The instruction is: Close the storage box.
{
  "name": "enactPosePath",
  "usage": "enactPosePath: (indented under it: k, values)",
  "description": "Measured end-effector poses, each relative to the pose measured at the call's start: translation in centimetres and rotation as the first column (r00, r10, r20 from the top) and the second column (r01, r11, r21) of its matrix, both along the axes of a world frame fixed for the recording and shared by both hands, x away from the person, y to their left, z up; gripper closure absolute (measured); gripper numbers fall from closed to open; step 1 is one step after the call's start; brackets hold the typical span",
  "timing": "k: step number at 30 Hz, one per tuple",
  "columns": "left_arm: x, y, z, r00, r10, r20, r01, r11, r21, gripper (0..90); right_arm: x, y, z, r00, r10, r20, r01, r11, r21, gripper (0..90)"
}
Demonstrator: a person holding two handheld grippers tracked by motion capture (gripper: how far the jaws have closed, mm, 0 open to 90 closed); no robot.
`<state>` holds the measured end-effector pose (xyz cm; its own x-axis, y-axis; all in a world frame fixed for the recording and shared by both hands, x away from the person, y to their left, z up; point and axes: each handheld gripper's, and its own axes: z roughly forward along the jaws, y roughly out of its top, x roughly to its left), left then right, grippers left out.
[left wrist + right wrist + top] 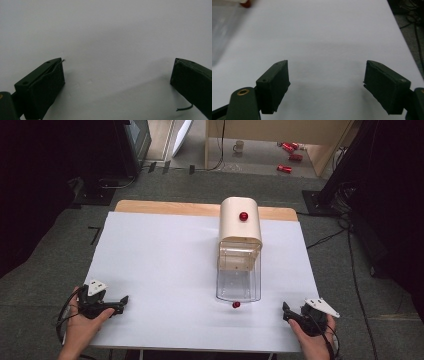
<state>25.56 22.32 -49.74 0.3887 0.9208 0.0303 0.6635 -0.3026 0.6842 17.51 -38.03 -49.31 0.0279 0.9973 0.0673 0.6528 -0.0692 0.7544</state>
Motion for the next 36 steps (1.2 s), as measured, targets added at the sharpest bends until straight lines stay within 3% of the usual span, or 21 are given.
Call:
enactPosePath:
  k: [10,14,24,36]
  values:
    - [0.0,0.0,0.0,1.0,0.0,-0.002,0.0,1.0,0.0,0.0,-1.0,3.4,2.1,0.9971,0.069,0.032,-0.07,0.996,0.055,24.1]
    - [0.0,0.0,0.0,1.0,0.0,-0.002,0.0,1.0,0.001,0.0,-1.1,4.8,2.7,0.9941,0.099,0.045,-0.101,0.9934,0.054,25.7]
    - [0.0,0.0,0.0,1.0,0.001,-0.001,-0.001,1.0,-0.001,0.0,-0.9,7.7,4.0,0.9834,0.163,0.08,-0.169,0.9827,0.076,31.1]
    - [0.0,0.0,0.0,1.0,0.001,0.0,-0.001,1.0,-0.001,0.0,-1.2,10.6,4.5,0.9663,0.244,0.083,-0.25,0.9644,0.084,38.8]
